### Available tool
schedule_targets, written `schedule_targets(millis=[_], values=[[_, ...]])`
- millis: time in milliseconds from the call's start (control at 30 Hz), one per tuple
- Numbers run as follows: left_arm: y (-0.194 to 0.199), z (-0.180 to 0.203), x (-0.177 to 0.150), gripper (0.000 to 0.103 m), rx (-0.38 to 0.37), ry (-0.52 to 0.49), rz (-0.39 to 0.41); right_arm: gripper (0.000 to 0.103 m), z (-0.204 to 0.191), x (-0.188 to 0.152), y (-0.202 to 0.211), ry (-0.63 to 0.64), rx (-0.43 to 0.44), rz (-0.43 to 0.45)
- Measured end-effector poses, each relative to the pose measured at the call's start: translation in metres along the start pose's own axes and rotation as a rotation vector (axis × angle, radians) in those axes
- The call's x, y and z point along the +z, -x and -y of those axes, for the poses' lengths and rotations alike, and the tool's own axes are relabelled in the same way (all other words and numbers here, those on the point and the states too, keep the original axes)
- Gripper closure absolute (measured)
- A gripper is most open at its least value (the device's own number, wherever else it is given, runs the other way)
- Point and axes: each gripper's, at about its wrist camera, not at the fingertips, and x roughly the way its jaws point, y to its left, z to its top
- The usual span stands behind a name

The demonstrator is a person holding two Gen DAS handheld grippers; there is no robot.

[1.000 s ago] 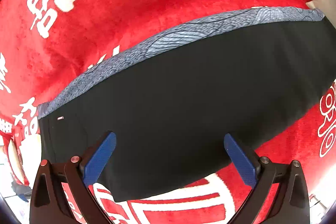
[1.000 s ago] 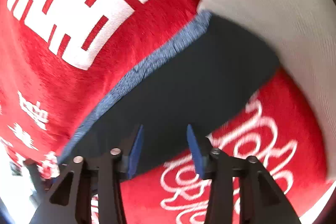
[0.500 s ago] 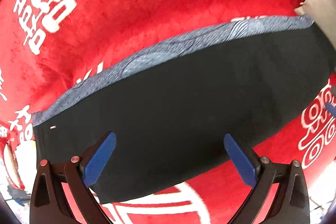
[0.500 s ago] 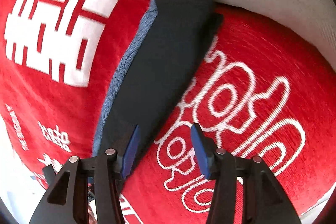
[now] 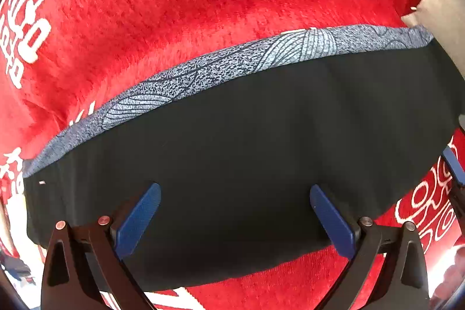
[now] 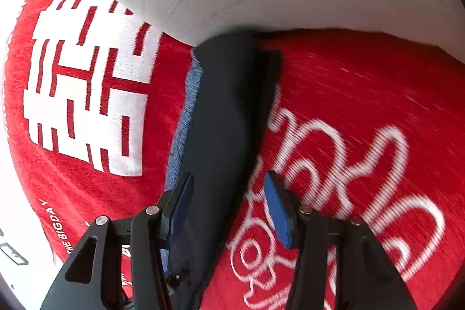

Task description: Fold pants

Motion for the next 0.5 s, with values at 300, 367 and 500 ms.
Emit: schedule_targets(millis=[300, 367, 500], values=[[0.026, 0.016, 0.002, 0.015, -0.047, -0.006, 0.047, 0.059, -0.023, 0.008, -0.029, 0.092, -0.024, 0.011], [0.037, 0.025, 0.007, 0.039, -0.085, -0.019, 0.061, 0.087, -0.026, 0.012, -0.030, 0.111, -0.082, -0.015], [0.048, 0.040, 0.016, 0.059, -0.228, 0.007, 0.096, 0.090, -0.052, 0.012, -0.019, 0.236, -0.082, -0.019]])
